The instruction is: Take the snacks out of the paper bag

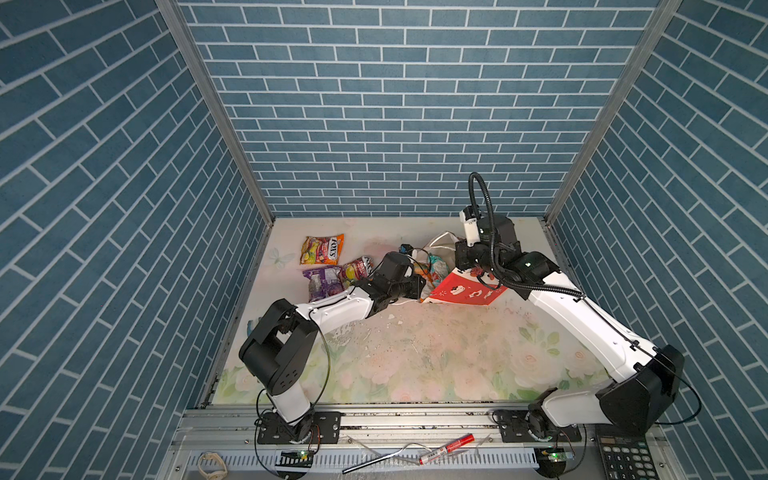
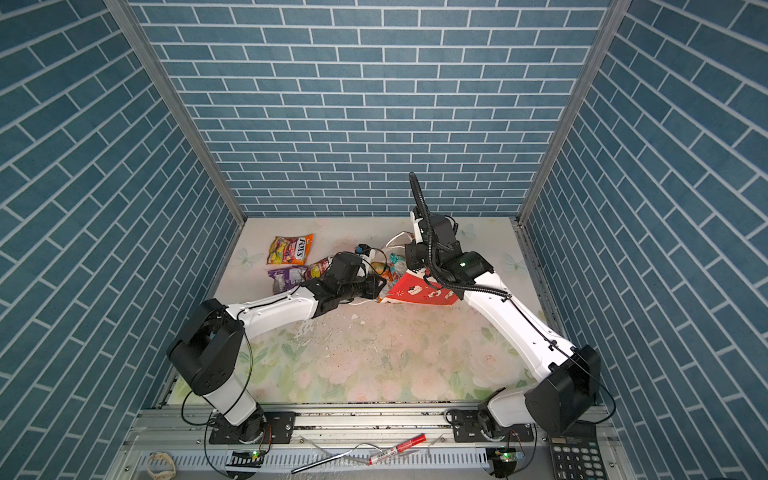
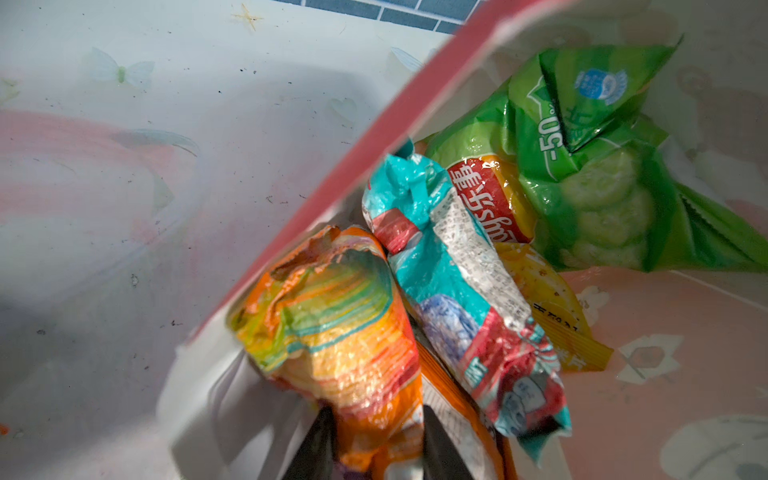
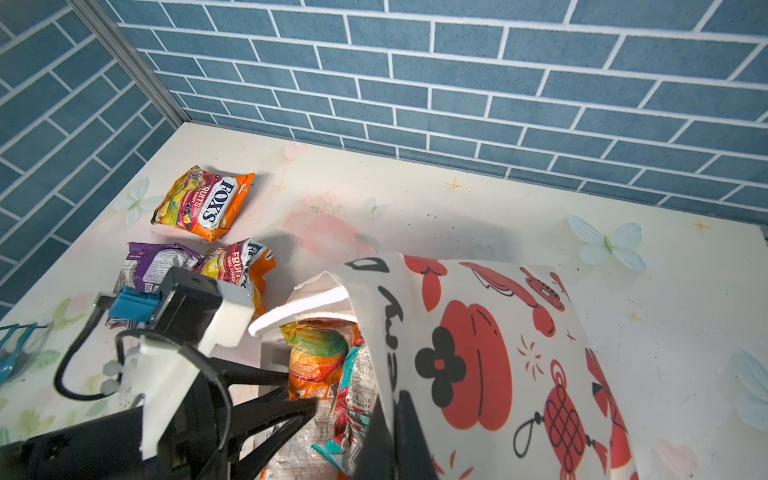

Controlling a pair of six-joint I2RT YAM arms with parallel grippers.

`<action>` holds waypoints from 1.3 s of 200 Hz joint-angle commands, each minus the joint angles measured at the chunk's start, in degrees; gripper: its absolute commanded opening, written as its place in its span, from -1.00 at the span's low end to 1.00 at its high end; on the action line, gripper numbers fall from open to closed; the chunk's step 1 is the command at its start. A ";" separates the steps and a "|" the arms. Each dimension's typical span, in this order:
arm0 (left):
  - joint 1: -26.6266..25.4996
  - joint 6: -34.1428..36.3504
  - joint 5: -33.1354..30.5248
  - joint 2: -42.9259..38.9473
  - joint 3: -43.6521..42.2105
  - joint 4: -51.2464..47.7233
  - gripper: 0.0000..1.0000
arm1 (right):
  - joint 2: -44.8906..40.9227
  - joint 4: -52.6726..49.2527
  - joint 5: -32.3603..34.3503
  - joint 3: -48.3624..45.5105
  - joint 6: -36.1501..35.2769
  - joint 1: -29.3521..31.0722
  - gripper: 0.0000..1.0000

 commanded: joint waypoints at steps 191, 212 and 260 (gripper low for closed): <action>-0.24 2.40 1.01 -4.63 7.18 -5.74 -1.00 | -3.83 9.16 0.94 -4.72 4.13 -0.15 -1.00; -0.29 2.95 0.95 -5.05 9.07 -7.23 -1.00 | -3.83 9.70 1.10 -5.16 4.07 -0.16 -1.00; -0.24 2.61 1.30 -4.85 12.09 -9.22 -1.00 | -3.82 10.42 1.46 -5.78 2.09 -0.12 -1.00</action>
